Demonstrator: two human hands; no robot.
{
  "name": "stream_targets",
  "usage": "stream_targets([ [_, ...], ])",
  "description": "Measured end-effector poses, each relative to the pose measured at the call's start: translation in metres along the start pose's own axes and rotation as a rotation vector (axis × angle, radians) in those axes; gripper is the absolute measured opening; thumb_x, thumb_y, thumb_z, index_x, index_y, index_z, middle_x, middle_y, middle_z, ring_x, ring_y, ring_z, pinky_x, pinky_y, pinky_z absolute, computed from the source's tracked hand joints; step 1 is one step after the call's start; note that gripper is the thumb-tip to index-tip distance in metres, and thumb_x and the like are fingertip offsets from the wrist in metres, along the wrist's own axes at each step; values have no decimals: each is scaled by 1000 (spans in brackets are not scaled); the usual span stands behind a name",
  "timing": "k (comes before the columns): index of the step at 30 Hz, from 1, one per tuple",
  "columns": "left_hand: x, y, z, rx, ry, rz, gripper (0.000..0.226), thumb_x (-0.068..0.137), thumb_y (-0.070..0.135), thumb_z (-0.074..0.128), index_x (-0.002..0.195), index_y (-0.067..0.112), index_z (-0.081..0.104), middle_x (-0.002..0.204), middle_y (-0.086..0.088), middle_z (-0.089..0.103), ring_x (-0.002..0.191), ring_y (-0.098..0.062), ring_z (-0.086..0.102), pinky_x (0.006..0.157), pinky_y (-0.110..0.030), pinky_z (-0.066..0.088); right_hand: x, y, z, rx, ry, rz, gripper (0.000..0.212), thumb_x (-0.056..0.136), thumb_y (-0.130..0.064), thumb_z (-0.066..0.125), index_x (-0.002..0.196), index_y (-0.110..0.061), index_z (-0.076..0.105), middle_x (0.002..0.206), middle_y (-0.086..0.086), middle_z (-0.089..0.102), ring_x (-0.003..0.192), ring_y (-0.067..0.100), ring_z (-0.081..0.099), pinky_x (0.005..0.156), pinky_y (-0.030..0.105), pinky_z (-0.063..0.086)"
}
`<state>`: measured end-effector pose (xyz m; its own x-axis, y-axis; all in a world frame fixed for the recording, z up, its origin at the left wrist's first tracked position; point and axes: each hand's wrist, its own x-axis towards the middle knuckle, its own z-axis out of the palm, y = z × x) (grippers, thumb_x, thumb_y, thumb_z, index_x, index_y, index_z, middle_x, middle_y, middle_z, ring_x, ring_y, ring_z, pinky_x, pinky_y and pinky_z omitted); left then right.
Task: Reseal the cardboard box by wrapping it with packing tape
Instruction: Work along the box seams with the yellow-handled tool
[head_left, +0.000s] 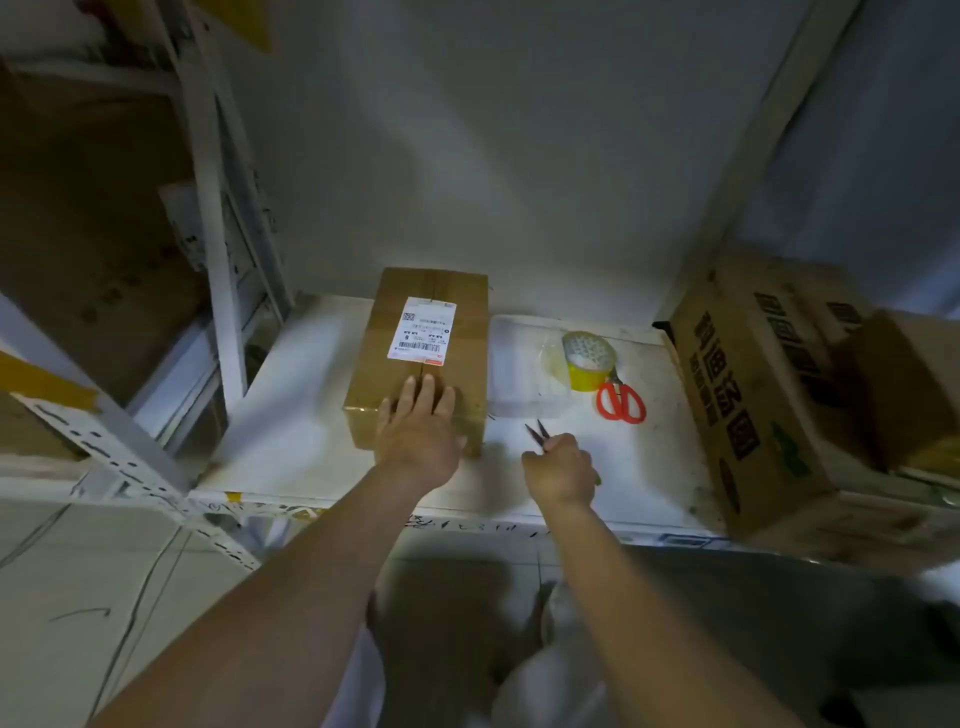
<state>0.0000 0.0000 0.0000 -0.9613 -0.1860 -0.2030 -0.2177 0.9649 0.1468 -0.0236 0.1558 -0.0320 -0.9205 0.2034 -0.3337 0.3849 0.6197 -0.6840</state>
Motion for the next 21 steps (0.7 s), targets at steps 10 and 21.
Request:
stream_targets([
  [10,3,2,18,18,110,16,65,97,52,28,152,23,10,162,-4,3,149,-29,-3,119,-52,4,26,24,-7,-672,-149,45,107,75,-67,63,152,-17,6,160,10,3,146,38,2,110,54,25],
  [21,0,6,27,61,179,-13,69,94,58,31,152,23,14,161,-6,8,149,-29,0,118,-56,8,27,28,-5,-718,-84,-87,66,85,-54,61,132,-13,40,132,12,43,119,31,45,92,38,45],
])
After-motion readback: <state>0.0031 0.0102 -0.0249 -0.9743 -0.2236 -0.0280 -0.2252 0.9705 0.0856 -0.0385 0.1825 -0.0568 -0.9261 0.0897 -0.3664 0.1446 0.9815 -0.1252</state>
